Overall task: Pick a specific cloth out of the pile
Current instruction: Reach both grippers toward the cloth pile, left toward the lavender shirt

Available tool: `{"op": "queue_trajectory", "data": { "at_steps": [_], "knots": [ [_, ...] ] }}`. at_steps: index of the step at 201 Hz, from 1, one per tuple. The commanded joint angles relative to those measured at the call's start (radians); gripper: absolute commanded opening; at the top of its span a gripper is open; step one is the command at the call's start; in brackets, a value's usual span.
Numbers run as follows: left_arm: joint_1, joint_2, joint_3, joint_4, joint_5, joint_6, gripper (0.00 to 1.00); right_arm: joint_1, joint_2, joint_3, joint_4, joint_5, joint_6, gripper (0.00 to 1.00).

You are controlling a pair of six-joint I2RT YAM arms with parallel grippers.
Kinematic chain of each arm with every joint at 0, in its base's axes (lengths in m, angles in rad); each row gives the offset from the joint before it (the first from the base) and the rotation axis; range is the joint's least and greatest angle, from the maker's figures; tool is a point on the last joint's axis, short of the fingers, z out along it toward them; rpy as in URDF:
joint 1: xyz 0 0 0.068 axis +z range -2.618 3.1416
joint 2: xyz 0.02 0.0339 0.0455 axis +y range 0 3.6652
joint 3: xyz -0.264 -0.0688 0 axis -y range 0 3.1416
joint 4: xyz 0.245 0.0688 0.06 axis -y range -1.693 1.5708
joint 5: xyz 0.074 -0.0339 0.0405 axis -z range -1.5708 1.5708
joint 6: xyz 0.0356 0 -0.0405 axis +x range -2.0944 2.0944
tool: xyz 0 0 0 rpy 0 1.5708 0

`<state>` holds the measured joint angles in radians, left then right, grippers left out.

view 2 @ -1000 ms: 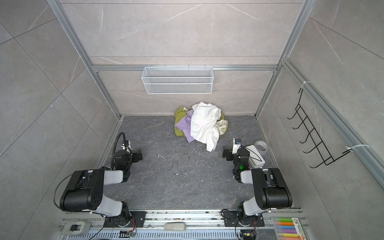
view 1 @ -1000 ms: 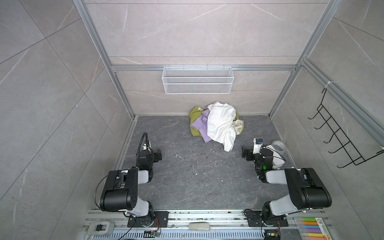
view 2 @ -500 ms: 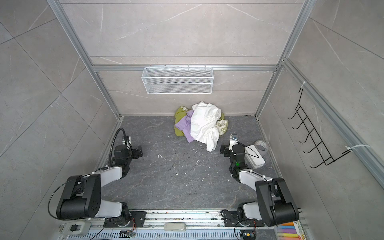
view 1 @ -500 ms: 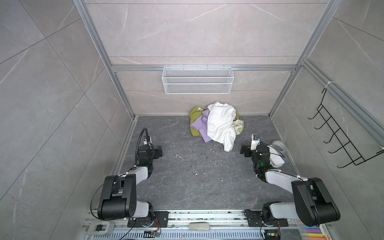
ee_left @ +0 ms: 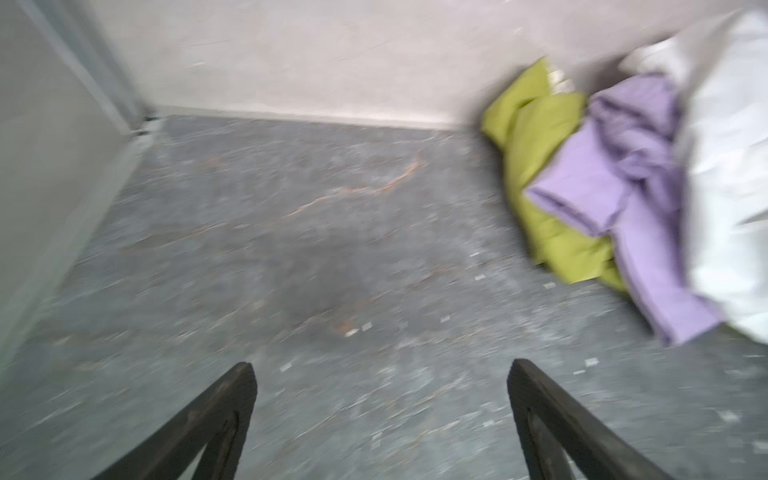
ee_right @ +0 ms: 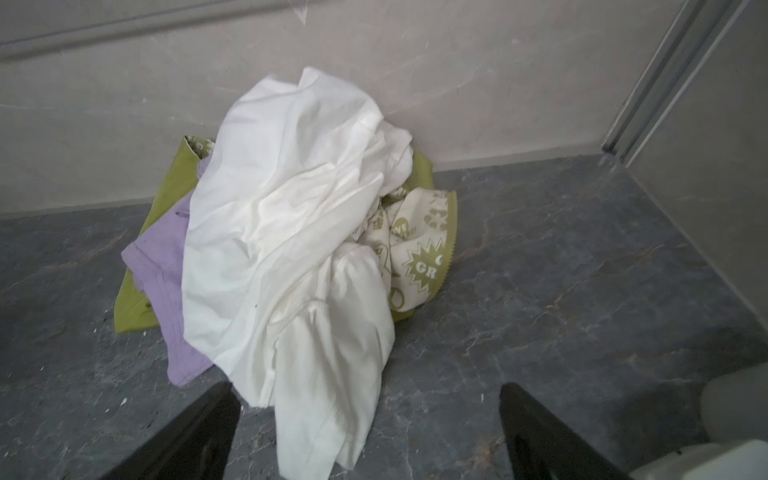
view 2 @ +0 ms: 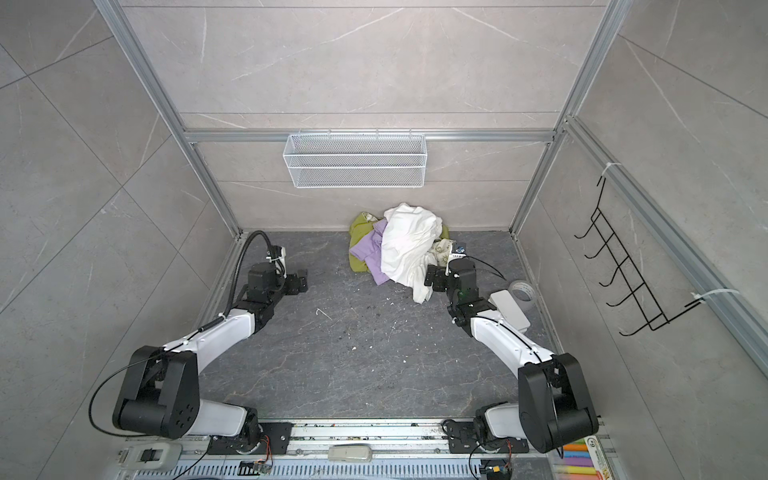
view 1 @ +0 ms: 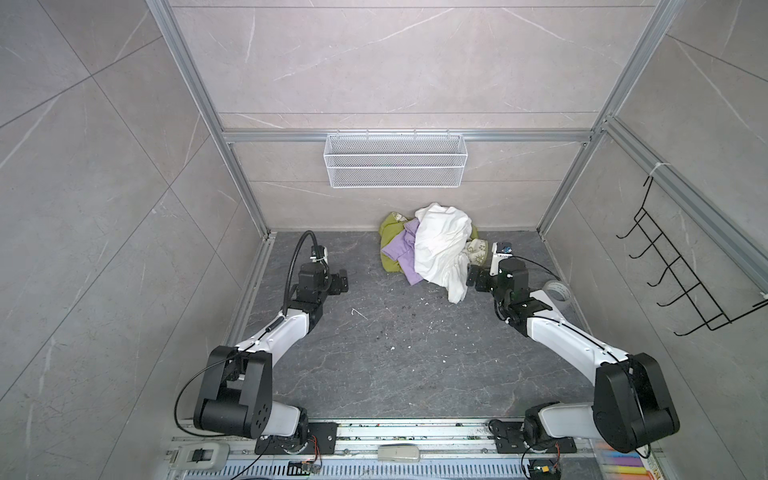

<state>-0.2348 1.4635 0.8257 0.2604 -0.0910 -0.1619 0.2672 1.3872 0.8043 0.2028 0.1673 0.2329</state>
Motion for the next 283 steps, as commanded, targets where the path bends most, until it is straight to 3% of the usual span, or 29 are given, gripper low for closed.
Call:
{"op": "queue_trajectory", "data": {
  "at_steps": [1, 53, 97, 166, 220, 283],
  "knots": [
    [-0.059, 0.081, 0.094, -0.012, 0.075, -0.1, 0.96, 0.017, 0.035, 0.043, -0.052, -0.044, 0.088, 1.0],
    [-0.147, 0.264, 0.296, -0.005, 0.156, -0.155, 0.96, 0.018, 0.083, 0.101, -0.077, -0.078, 0.135, 0.99],
    [-0.146, 0.373, 0.428, -0.012, 0.259, -0.225, 0.95, 0.019, 0.148, 0.152, -0.071, -0.148, 0.166, 1.0],
    [-0.146, 0.489, 0.572, -0.012, 0.333, -0.283, 0.92, 0.019, 0.224, 0.234, -0.072, -0.205, 0.178, 1.0],
    [-0.144, 0.589, 0.725, -0.108, 0.41, -0.355, 0.87, 0.018, 0.259, 0.271, -0.067, -0.224, 0.182, 1.0],
    [-0.141, 0.697, 0.875, -0.103, 0.427, -0.492, 0.78, 0.019, 0.286, 0.279, -0.029, -0.237, 0.213, 0.99]
  ]
}}
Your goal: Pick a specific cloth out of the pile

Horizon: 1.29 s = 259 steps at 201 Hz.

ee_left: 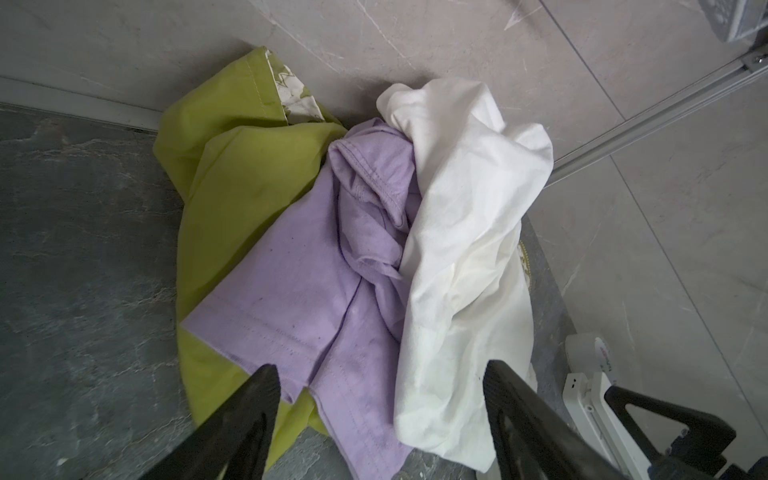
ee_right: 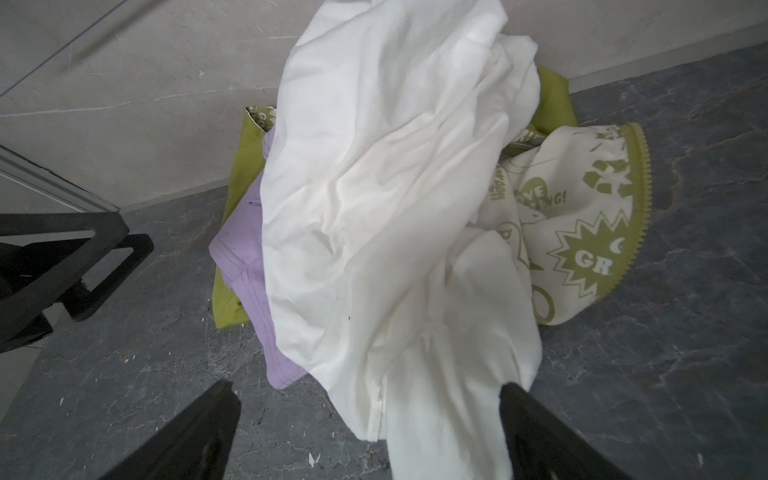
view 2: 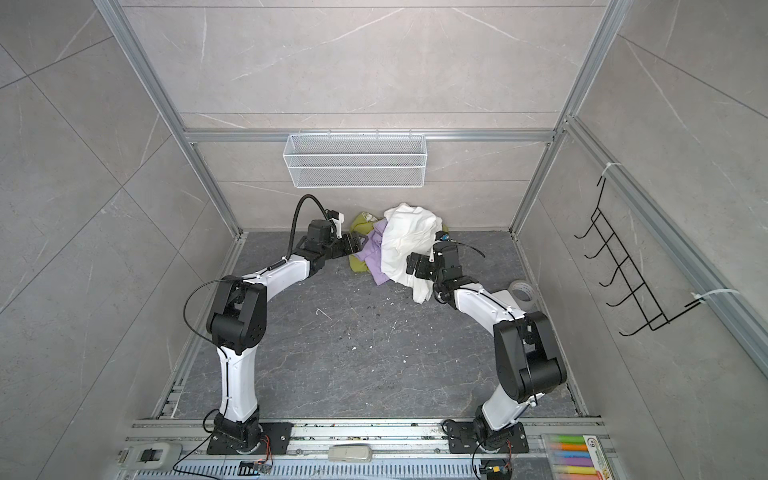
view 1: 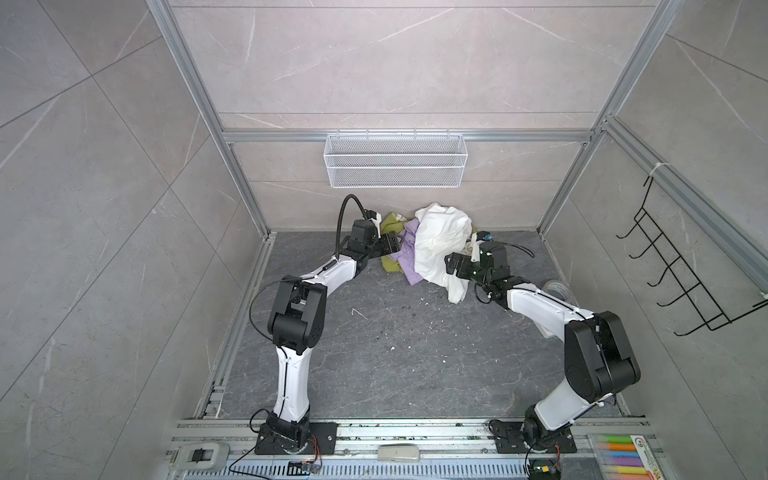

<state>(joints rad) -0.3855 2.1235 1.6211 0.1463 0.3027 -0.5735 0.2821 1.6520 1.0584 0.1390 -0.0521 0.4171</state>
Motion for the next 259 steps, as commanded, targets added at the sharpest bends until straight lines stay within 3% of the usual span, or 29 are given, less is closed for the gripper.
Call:
{"op": "queue_trajectory", "data": {
  "at_steps": [1, 101, 161, 196, 259],
  "knots": [
    [0.009, 0.039, 0.081, 0.012, 0.033, -0.083, 0.78, 0.004, 0.022, 0.026, 0.035, -0.018, 0.029, 0.99],
    [0.002, 0.285, 0.311, 0.121, 0.085, -0.278, 0.69, 0.005, 0.027, 0.051, 0.025, -0.037, 0.032, 1.0],
    [-0.01, 0.332, 0.337, 0.121, 0.093, -0.293, 0.67, 0.005, 0.029, 0.053, 0.023, -0.032, 0.029, 1.0],
    [-0.027, 0.403, 0.43, 0.114, 0.115, -0.3, 0.66, 0.007, 0.035, 0.054, 0.021, -0.032, 0.029, 1.0],
    [-0.038, 0.494, 0.538, 0.101, 0.13, -0.338, 0.52, 0.004, 0.012, 0.064, -0.003, -0.03, 0.015, 1.0]
  ]
}}
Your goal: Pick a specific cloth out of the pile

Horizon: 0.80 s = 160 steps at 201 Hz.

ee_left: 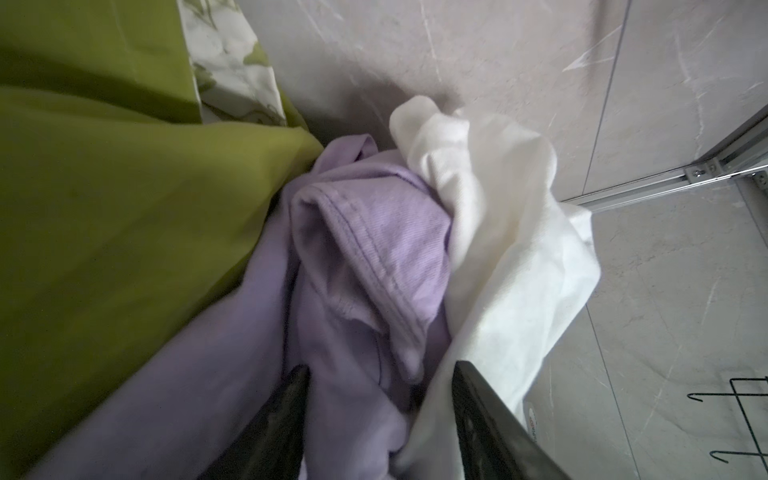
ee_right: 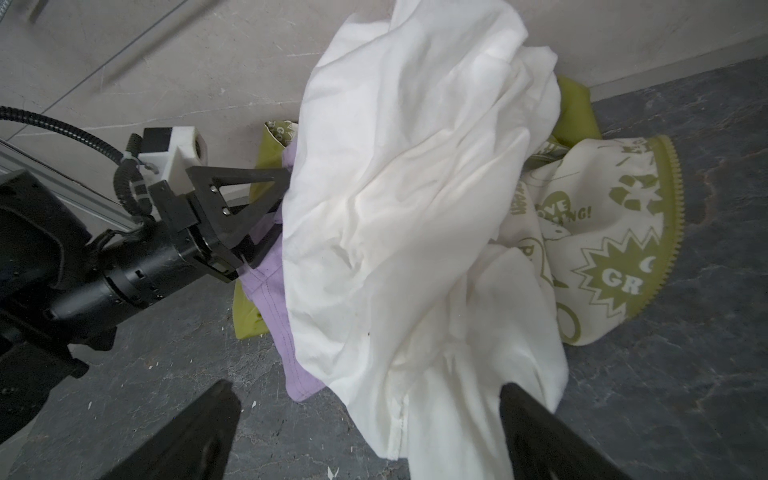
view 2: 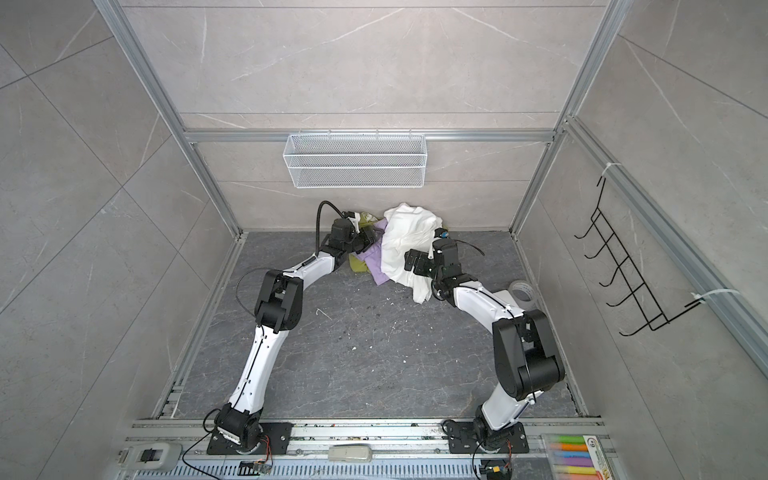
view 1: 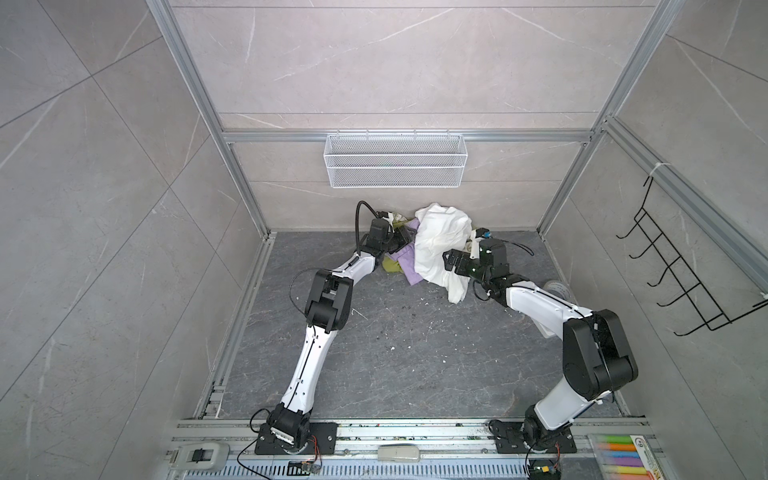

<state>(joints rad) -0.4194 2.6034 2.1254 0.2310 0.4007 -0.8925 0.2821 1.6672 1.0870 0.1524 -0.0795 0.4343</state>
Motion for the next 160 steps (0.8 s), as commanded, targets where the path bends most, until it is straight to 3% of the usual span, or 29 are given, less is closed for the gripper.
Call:
{"op": "queue_trajectory", "data": {
  "at_steps": [1, 55, 111, 160],
  "knots": [
    [-0.004, 0.014, 0.034, 0.016, 0.033, -0.019, 0.52, 0.005, -0.004, 0.036, -0.017, -0.002, -0.002, 1.0],
    [-0.006, -0.012, 0.008, 0.012, 0.031, 0.002, 0.26, 0.005, -0.001, 0.056, -0.024, -0.014, 0.001, 1.0],
    [-0.006, -0.088, -0.107, 0.095, 0.012, 0.033, 0.28, 0.005, -0.004, 0.049, -0.018, -0.02, 0.009, 1.0],
    [-0.005, -0.092, -0.114, 0.102, 0.009, 0.038, 0.29, 0.006, -0.011, 0.025, -0.005, -0.017, 0.013, 1.0]
  ]
}}
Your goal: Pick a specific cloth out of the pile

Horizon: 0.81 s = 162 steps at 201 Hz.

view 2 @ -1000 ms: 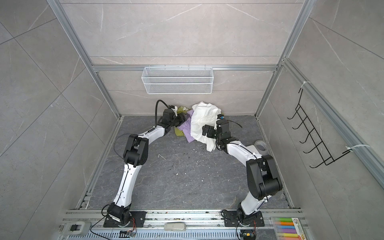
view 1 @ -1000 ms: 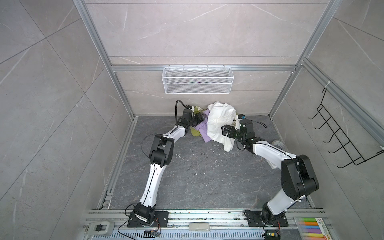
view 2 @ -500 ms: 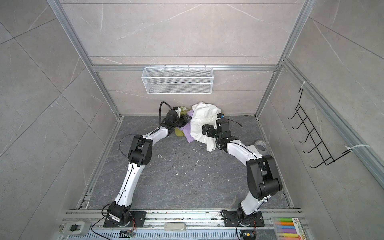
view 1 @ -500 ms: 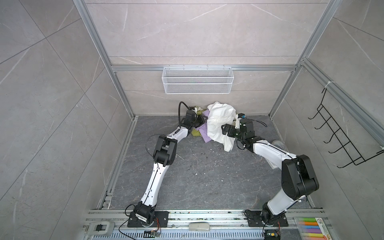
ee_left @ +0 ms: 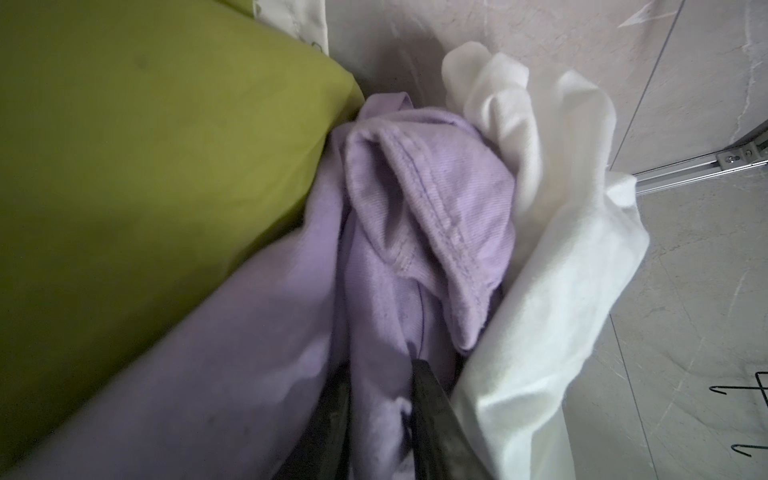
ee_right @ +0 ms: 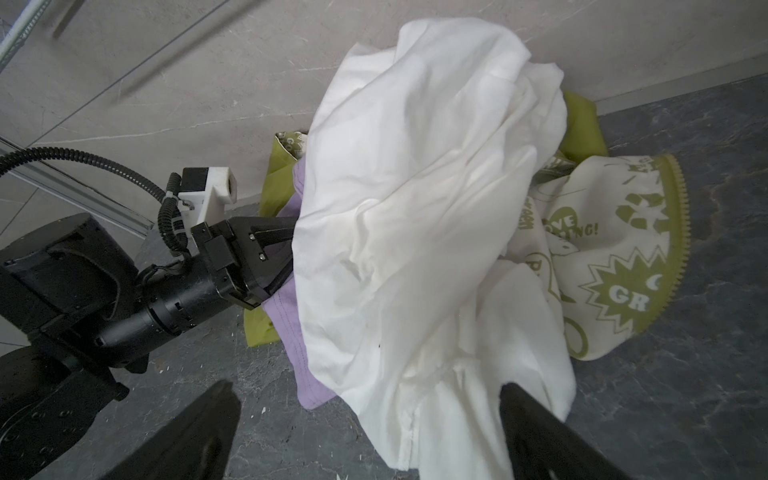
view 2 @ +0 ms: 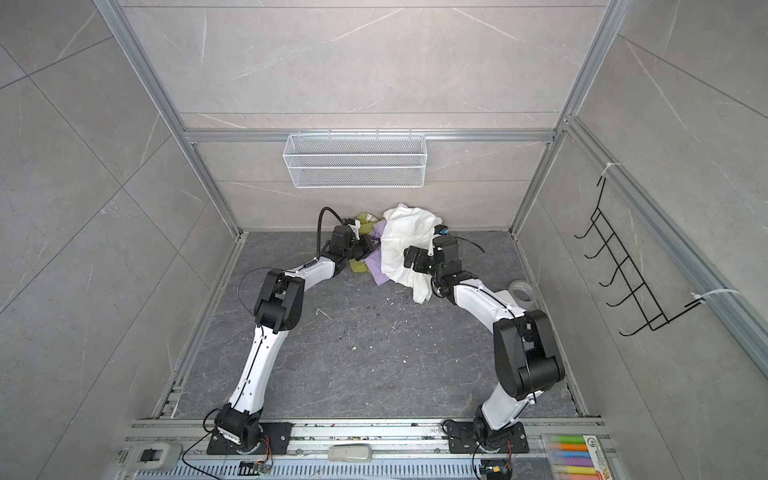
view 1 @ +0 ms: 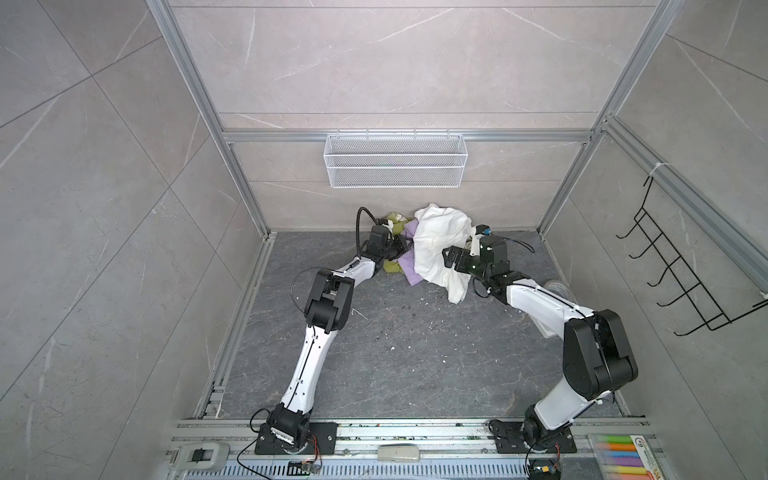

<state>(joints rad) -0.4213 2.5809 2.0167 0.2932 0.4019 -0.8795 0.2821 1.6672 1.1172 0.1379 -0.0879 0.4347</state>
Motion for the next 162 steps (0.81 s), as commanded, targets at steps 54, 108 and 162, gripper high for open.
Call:
{"op": "queue_trajectory", "data": {
  "at_steps": [54, 108, 162],
  "knots": [
    [-0.004, -0.058, 0.009, 0.063, 0.0, 0.004, 0.22, 0.007, -0.026, -0.019, 0.005, -0.003, -0.001, 1.0],
    [-0.008, -0.079, 0.0, 0.05, 0.008, 0.012, 0.1, 0.007, -0.038, -0.032, 0.011, 0.002, -0.002, 1.0],
    [-0.01, -0.155, -0.061, 0.038, 0.006, 0.062, 0.01, 0.007, -0.027, -0.015, 0.0, -0.004, 0.001, 1.0]
  ]
}}
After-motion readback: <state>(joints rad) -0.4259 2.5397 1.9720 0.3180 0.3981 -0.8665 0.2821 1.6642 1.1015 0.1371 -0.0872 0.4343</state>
